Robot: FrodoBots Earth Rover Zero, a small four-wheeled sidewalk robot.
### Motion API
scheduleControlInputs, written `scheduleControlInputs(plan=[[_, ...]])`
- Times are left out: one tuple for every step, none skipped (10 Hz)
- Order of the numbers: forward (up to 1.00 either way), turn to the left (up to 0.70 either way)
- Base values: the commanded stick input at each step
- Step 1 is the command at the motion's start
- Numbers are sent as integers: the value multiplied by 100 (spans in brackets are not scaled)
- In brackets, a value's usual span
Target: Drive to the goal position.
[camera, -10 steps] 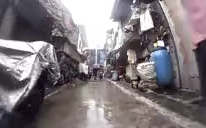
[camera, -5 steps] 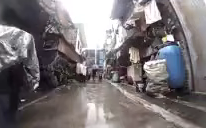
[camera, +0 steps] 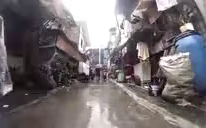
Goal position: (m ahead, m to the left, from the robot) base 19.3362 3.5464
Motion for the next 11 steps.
scheduleControlInputs(plan=[[99, 12], [99, 0], [99, 0], [99, 0], [99, 0], [99, 0], [99, 0], [99, 0], [99, 0], [99, 0], [99, 0]])
